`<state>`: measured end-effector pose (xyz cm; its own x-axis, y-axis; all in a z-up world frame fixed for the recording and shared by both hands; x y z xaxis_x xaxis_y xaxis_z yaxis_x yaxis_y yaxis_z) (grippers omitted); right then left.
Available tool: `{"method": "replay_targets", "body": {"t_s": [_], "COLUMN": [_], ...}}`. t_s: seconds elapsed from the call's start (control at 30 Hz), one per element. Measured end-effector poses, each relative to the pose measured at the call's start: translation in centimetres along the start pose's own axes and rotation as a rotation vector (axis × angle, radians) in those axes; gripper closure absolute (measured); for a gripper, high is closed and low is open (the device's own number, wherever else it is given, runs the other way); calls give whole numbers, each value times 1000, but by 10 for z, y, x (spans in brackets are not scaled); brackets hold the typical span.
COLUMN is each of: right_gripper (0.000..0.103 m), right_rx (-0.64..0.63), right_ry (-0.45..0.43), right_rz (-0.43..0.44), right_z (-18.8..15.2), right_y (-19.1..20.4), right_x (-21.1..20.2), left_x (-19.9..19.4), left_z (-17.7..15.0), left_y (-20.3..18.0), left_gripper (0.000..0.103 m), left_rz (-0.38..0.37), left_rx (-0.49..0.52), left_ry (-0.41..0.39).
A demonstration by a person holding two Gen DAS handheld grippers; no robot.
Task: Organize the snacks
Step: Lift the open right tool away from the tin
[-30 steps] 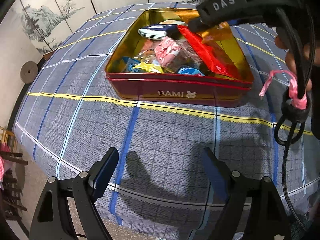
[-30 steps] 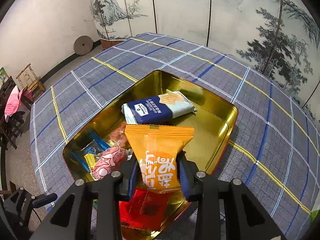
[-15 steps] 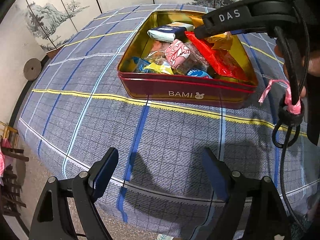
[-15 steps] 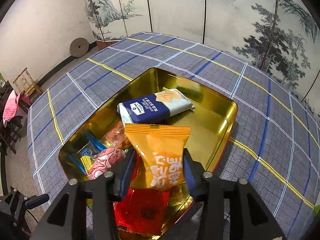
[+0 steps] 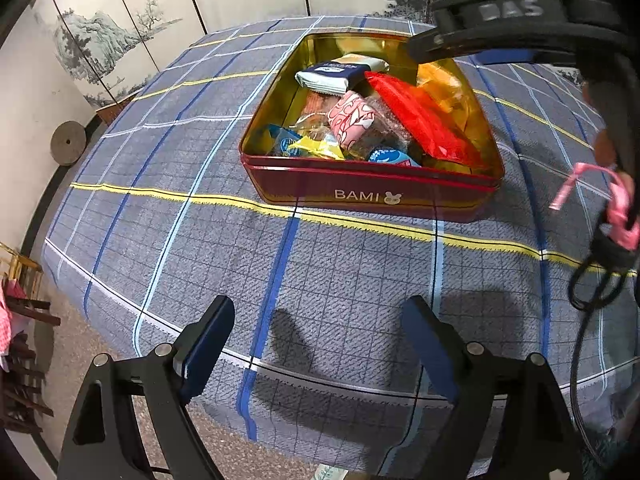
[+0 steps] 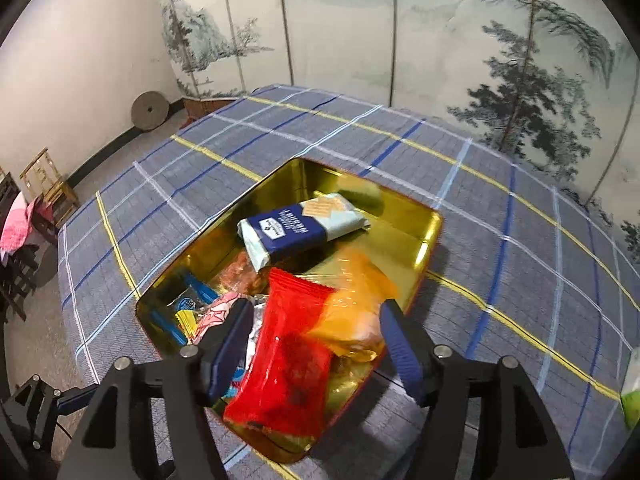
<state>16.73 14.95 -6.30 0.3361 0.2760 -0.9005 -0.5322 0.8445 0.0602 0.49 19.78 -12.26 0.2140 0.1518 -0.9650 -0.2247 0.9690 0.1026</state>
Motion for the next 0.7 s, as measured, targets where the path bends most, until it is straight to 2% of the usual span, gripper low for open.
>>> {"method": "replay_targets", "body": {"t_s": [0.1,0.27,0.5,0.7], "right_gripper": [25,25,25,25], "right_rx": [29,89,156,199], "right_ry": [-31,-76,-68,-48], "right_rz": [-29,-97,-143,-133], "right_z": [-6,-24,-61,-85], "right_y": [-9,-31,-54,-71], "right_x": [-16,-42,-60,-60], "left_x": [-3,-9,-39,-58], "left_z": [1,5,26,41], "left_y": [-1,-3,1,-6], "left_gripper": [18,17,18,18], "left_rz": [-2,-4,-20,15], "left_rx": [-3,-4,-67,-50], "left_ry": [-5,-18,-96,-134]}}
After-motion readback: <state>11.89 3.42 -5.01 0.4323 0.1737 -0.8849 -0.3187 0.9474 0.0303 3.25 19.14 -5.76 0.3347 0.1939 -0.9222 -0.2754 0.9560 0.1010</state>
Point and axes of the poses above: each gripper's, at about its wrist camera, not at the fingertips, and x roughly the way its jaws point, y to its left, z to its top, the point moved 10 cm from there along x, roughly the way its jaws point, and after that the axes turned 12 degrees about y, right-handed, at the moved point
